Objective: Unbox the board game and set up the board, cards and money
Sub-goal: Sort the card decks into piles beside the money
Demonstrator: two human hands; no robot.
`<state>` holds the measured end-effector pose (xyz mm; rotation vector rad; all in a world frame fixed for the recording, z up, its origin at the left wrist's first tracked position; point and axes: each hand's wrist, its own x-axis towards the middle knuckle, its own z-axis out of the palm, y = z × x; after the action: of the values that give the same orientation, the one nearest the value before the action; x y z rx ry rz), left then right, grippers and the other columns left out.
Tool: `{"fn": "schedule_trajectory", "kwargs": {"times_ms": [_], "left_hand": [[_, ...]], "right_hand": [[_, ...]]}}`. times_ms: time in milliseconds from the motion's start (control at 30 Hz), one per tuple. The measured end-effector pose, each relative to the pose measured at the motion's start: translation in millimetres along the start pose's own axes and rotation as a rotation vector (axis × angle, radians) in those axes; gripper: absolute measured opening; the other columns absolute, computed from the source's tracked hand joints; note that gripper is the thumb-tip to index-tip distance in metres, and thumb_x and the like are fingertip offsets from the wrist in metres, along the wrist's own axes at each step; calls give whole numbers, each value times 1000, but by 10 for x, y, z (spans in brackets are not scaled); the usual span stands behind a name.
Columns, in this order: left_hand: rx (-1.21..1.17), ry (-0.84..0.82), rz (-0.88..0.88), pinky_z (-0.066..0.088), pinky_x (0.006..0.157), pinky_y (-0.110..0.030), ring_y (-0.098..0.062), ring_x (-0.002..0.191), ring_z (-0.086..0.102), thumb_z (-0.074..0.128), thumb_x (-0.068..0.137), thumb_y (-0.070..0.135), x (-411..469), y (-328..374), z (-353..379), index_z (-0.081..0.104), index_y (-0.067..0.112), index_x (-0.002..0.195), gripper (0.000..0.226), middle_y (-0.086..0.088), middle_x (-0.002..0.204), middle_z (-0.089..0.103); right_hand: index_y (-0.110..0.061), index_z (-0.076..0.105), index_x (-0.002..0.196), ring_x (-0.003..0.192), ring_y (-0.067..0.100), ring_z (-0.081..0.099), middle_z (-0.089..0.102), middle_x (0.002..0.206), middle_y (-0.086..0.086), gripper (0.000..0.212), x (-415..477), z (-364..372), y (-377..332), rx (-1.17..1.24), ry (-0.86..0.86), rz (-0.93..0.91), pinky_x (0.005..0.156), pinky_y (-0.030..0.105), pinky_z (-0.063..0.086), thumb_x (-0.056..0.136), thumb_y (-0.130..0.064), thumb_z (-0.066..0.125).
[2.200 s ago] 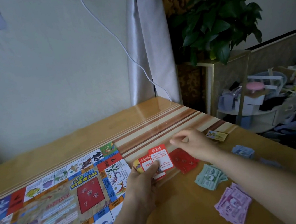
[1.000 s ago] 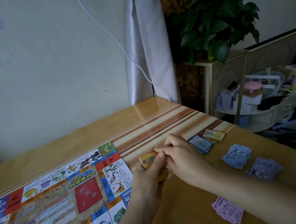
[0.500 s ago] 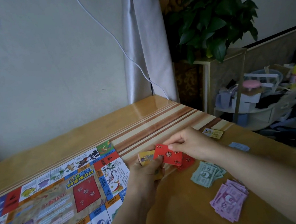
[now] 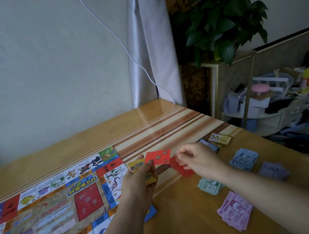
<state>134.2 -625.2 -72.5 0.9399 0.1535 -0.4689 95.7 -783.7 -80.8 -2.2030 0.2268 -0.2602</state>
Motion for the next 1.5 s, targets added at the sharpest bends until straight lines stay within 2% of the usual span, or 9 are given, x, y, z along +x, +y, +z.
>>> {"fn": "schedule_trajectory", "kwargs": {"times_ms": [133, 300, 367, 500, 700, 867, 1033, 1233, 1500], "left_hand": [[25, 32, -4, 47, 74, -30, -18, 58, 68, 53, 91, -3, 61, 0, -48, 53, 7, 107, 19, -11, 66, 69], [279, -73, 10, 50, 67, -29, -16, 65, 63, 59, 88, 0, 134, 29, -42, 59, 8, 102, 17, -10, 78, 66], [356, -142, 5, 52, 64, -26, -18, 72, 64, 62, 87, 0, 144, 25, 35, 60, 8, 103, 19, -12, 84, 67], [244, -160, -24, 51, 93, -42, -20, 79, 61, 62, 88, 6, 177, 3, 121, 60, 7, 107, 19, -12, 86, 66], [-223, -145, -209, 49, 78, -38, -29, 81, 58, 36, 95, 1, 86, 18, -15, 49, 6, 103, 15, -22, 94, 58], [-29, -275, -94, 60, 72, -35, -29, 90, 67, 34, 93, -11, 60, -30, -131, 49, 3, 120, 34, -22, 106, 66], [228, -317, -15, 59, 64, -29, -21, 82, 71, 49, 88, -12, 14, -48, -84, 57, 15, 116, 39, -13, 97, 73], [339, -306, -16, 58, 61, -26, -20, 74, 71, 58, 84, -9, -29, -121, 32, 59, 6, 108, 28, -14, 88, 73], [209, -254, -52, 59, 71, -36, -24, 78, 72, 45, 95, -2, 87, -177, 45, 58, 8, 117, 28, -16, 93, 73]], "right_hand": [[-16, 58, 99, 102, 17, 61, 60, 109, 2, 18, 6, -58, -57, 255, -149, 166, 70, 25, 56, 101, -11, 41], [-18, 61, 107, 88, 17, 68, 67, 103, 0, 18, 95, -299, -194, 291, -53, 141, 60, 23, 52, 97, -28, 51], [-23, 61, 111, 83, 11, 66, 67, 101, -6, 24, 120, -339, -246, 132, -101, 107, 59, 20, 48, 92, -37, 59], [-25, 60, 108, 82, 10, 66, 68, 100, -1, 21, 195, -319, -242, 74, -101, 107, 60, 21, 51, 89, -21, 65], [-27, 55, 114, 91, 15, 61, 64, 107, -1, 27, 210, -53, 75, -292, 50, 174, 73, 30, 53, 89, -28, 64], [-32, 58, 110, 110, 15, 53, 60, 111, -10, 34, 185, -27, 109, -750, 157, 31, 92, 35, 36, 81, -48, 66], [-23, 66, 90, 78, -3, 59, 64, 83, -15, 28, 114, -220, -191, 18, -14, 31, 63, 14, 39, 83, -50, 65], [-23, 65, 72, 56, -1, 57, 68, 70, -4, 17, 83, -310, -231, -61, -136, 17, 59, 16, 43, 78, -34, 76], [-13, 57, 103, 57, 9, 60, 65, 83, 7, 17, 23, -453, -19, 254, -116, 157, 55, 21, 48, 89, -3, 61]]}}
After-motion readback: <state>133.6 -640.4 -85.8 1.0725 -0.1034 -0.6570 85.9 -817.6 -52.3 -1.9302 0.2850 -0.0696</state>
